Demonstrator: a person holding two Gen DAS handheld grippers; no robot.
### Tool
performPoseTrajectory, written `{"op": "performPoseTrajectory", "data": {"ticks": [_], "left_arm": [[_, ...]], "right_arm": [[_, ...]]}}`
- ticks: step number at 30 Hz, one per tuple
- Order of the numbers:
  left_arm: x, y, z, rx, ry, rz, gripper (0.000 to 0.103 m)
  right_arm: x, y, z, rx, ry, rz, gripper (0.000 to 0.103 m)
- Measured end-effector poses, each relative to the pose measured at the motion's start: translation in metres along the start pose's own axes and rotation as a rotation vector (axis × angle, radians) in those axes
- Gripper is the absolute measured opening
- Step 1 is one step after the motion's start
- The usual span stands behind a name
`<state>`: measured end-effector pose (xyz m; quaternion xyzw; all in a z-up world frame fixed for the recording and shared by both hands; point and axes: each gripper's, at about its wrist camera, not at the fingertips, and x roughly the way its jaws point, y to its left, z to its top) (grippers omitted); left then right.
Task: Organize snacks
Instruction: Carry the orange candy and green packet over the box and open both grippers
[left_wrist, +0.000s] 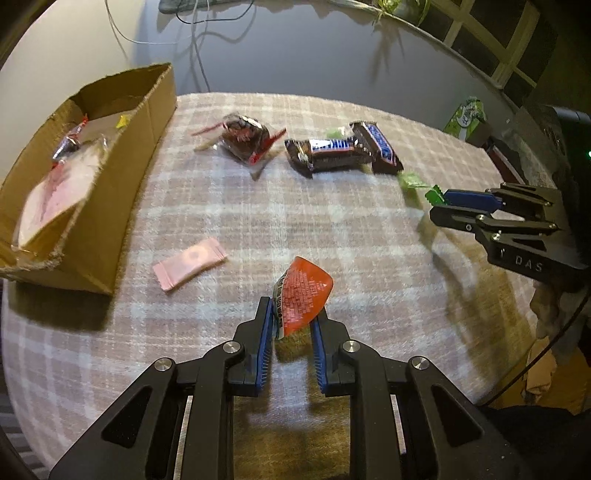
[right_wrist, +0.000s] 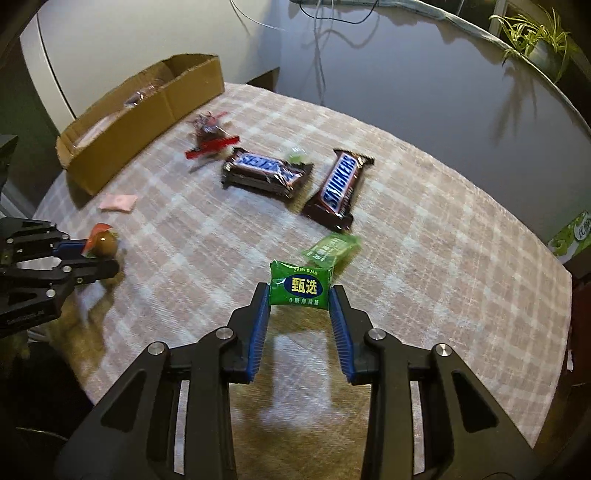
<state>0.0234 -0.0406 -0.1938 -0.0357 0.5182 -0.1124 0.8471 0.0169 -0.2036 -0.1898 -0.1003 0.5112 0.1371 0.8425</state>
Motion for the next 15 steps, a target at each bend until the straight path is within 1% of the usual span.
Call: {"op": "performPoseTrajectory", "data": {"ticks": [5,10,15], "left_arm": [[-0.015,0.008,0.013,-0.025,-0.035,0.001,0.018],[-0.030,0.020,0.027,-0.044,-0.075,0.015,0.018],[-0.044,0.039,0.040,-0.076,-0.116,0.031,0.018]], "right_arm": [[-0.014,0.004,0.015,0.001,-0.036,0.020,0.034],[-0.024,0.011,0.038,-0.006,-0.082,0.047,0.034],[-0.024,0.028,0.068,-0.055,-0.114,0.076,0.034]]}}
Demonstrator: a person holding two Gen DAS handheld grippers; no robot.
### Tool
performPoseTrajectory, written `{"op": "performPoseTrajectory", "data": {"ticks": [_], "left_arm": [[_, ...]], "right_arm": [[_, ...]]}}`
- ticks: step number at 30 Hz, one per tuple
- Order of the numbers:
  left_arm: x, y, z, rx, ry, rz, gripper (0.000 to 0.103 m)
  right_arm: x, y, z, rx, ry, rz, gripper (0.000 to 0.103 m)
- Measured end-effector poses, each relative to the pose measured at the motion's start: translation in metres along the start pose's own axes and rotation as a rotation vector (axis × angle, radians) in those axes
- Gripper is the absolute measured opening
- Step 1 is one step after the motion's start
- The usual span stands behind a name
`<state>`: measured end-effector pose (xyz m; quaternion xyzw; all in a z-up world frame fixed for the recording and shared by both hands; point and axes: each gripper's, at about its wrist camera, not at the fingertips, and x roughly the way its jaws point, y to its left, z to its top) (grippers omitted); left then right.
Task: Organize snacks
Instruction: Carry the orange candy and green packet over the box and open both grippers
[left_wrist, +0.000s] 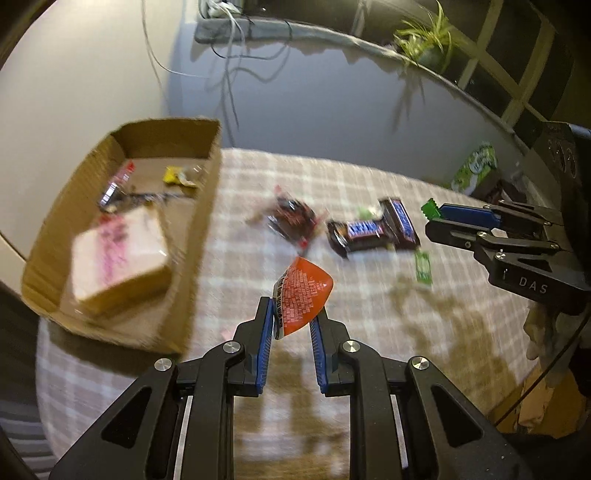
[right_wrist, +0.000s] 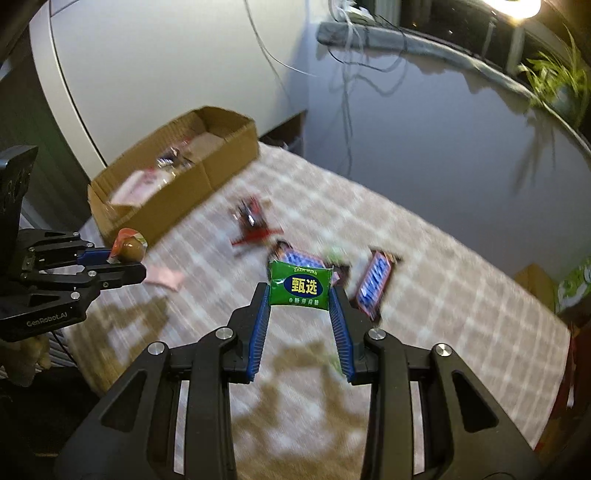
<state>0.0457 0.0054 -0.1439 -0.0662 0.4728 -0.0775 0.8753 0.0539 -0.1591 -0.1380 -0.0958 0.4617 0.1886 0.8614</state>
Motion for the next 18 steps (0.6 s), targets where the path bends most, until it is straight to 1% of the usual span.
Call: {"op": "performPoseTrajectory", "data": {"ticks": [6,10,13,18], "left_arm": [[-0.008,0.027,0.016,-0.038,-0.014,0.021,0.018],[-0.014,0.044,0.029,-0.043,-0.033,0.044,0.018],[-0.016,0.059,0.036,-0.068,-0.037,0.050,0.018],[-0.014,0.078,0.045,-0.094,-0.039,0.066,0.018]], "right_arm": [[0.011,0.020,0.040,-0.047,-0.032,0.045,0.034],[0.025,0.033,0.067,-0.065,-0.030,0.089,0.034],[0.035,0.044,0.084,-0.080,-0.025,0.121,0.034],[0.049,0.066,0.107,-0.138,-0.029,0.137,0.034]]}}
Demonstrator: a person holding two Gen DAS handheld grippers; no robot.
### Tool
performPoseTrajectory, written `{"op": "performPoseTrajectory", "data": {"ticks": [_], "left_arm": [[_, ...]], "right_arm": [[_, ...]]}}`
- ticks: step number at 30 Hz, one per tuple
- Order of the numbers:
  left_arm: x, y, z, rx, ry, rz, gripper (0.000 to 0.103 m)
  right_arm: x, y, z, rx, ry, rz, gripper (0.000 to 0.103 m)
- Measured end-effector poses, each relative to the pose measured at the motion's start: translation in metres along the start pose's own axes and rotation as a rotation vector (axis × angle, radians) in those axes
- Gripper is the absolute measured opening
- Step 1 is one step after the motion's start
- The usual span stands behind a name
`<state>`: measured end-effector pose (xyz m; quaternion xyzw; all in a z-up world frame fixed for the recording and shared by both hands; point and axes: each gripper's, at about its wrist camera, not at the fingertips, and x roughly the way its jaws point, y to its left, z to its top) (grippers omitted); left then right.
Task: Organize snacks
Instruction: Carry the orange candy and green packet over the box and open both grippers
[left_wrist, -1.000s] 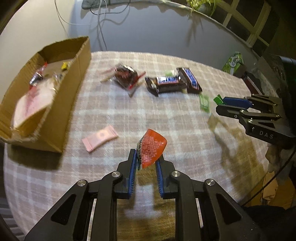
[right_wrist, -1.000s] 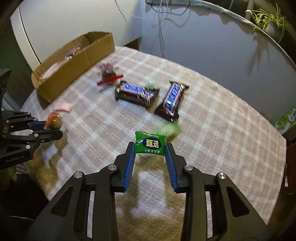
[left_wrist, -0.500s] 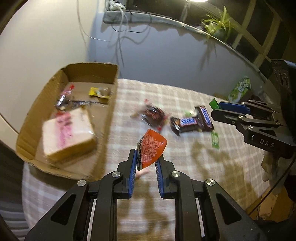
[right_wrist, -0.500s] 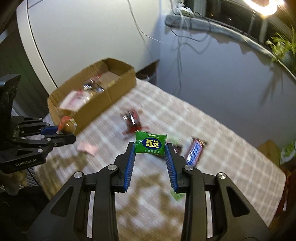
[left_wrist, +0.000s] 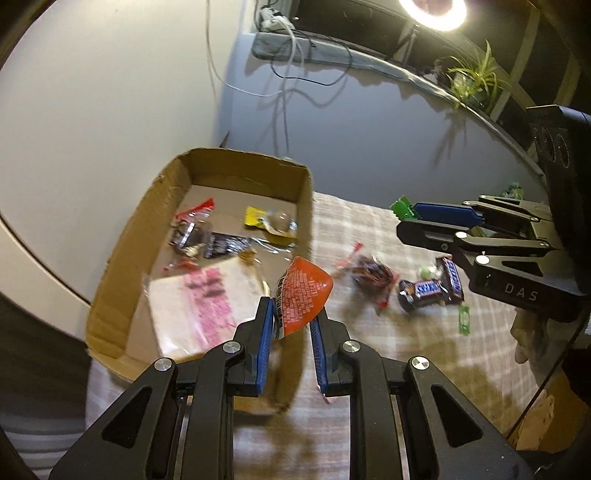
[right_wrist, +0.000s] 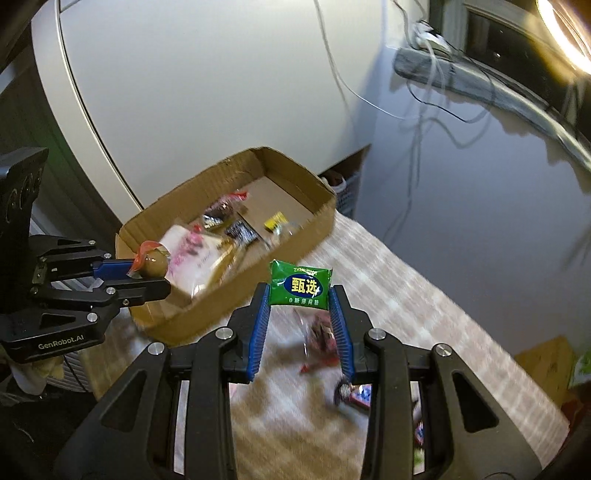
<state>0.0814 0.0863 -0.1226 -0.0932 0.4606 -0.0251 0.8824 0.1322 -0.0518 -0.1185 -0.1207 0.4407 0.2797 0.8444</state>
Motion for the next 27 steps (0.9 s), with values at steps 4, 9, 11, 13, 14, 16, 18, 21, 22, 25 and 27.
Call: {"op": "performPoseTrajectory", "data": {"ticks": [4,9,11,13,14,16,18,21,22,25,27], "left_arm": [[0.004,0.010,0.009,-0.017,-0.007,0.013,0.018],[0.007,0.015,0.018,-0.021,-0.004,0.020,0.018],[0.009,0.018,0.022,-0.024,-0.002,0.029,0.019],[0.010,0.023,0.024,-0.035,0.006,0.025,0.019],[0.010,0.024,0.025,-0.037,0.006,0.031,0.019],[0.011,0.027,0.026,-0.040,0.009,0.038,0.019],[0.012,0.031,0.027,-0.048,0.014,0.042,0.019],[0.011,0.035,0.027,-0.049,0.012,0.055,0.020],[0.011,0.036,0.027,-0.048,0.012,0.057,0.025],[0.011,0.038,0.027,-0.049,0.009,0.064,0.043],[0.011,0.039,0.027,-0.047,0.009,0.074,0.048]], "right_arm": [[0.018,0.009,0.018,-0.019,0.007,0.019,0.034],[0.039,0.015,0.035,-0.039,0.048,0.042,0.034],[0.045,0.018,0.040,-0.039,0.054,0.053,0.034],[0.051,0.021,0.045,-0.039,0.061,0.062,0.034],[0.053,0.022,0.047,-0.041,0.063,0.065,0.034],[0.057,0.024,0.051,-0.040,0.067,0.070,0.034],[0.060,0.026,0.054,-0.039,0.069,0.078,0.035],[0.063,0.028,0.058,-0.036,0.070,0.086,0.035],[0.064,0.029,0.059,-0.034,0.071,0.092,0.035],[0.065,0.032,0.061,-0.033,0.070,0.107,0.037],[0.065,0.033,0.061,-0.032,0.071,0.108,0.045]]}}
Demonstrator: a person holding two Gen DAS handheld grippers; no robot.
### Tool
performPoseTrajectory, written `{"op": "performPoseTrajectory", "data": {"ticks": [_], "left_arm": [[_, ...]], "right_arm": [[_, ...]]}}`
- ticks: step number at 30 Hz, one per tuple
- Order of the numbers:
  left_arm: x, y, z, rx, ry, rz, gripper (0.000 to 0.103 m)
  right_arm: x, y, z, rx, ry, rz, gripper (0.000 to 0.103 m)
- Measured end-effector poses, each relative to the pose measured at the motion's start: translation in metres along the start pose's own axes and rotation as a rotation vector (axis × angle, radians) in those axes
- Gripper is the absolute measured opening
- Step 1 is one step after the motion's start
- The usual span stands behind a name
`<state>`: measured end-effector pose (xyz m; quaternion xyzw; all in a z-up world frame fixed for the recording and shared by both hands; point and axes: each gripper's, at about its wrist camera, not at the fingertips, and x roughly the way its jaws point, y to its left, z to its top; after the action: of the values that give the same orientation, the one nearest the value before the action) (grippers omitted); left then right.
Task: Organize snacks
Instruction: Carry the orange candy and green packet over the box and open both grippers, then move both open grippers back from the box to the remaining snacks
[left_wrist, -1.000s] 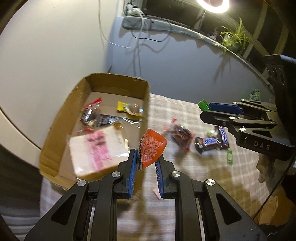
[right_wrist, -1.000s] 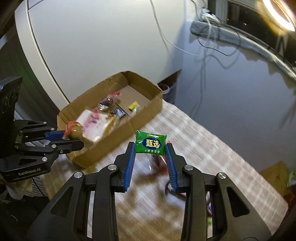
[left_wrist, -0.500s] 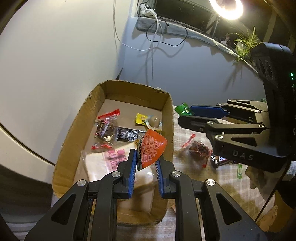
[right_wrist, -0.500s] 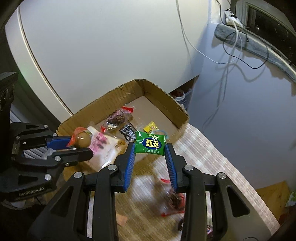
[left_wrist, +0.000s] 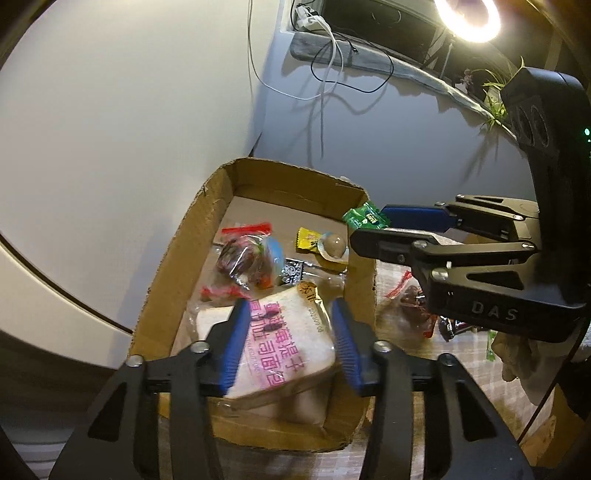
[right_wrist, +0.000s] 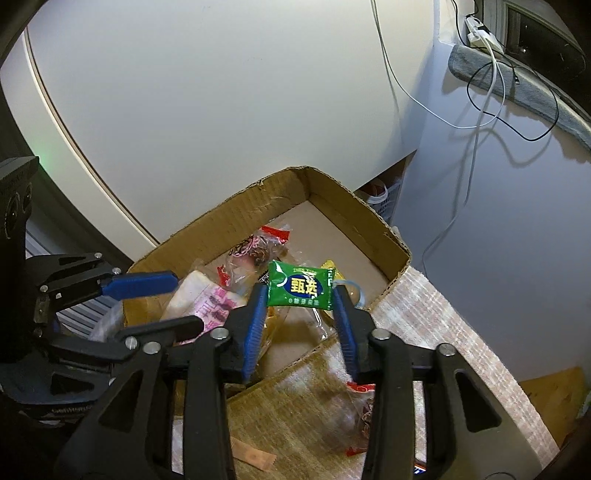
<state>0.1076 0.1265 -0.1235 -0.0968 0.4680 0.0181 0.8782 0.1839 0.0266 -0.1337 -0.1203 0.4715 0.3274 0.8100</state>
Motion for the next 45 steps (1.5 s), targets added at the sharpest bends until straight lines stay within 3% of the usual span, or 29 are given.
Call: {"op": "performPoseTrajectory", "data": {"ticks": [2,4,13,18,28,34,38,45], "left_arm": [[0.000,0.000,-0.001,0.001,0.000,0.010,0.049],[0.000,0.001,-0.002,0.003,0.000,0.011,0.049],[-0.009,-0.008,-0.008,0.028,-0.004,0.005,0.049],[-0.016,-0.023,-0.016,0.072,0.005,-0.051,0.052],[-0.013,-0.069,-0.039,0.172,0.065,-0.130,0.054],[0.002,-0.096,-0.038,0.173,0.097,-0.186,0.054],[0.018,-0.110,-0.031,0.123,0.124,-0.219,0.059],[0.042,-0.133,-0.017,0.063,0.150,-0.240,0.060]], "right_arm": [[-0.001,0.000,0.000,-0.002,-0.003,-0.012,0.061],[-0.004,-0.001,-0.001,-0.001,-0.007,-0.018,0.066],[-0.023,-0.016,-0.009,0.023,-0.013,-0.052,0.076],[-0.043,-0.037,-0.024,0.054,0.000,-0.075,0.077],[-0.080,-0.101,-0.092,0.222,0.061,-0.158,0.078],[-0.091,-0.129,-0.128,0.289,0.100,-0.200,0.078],[-0.089,-0.135,-0.144,0.281,0.145,-0.216,0.078],[-0.080,-0.160,-0.164,0.404,0.180,-0.205,0.078]]}}
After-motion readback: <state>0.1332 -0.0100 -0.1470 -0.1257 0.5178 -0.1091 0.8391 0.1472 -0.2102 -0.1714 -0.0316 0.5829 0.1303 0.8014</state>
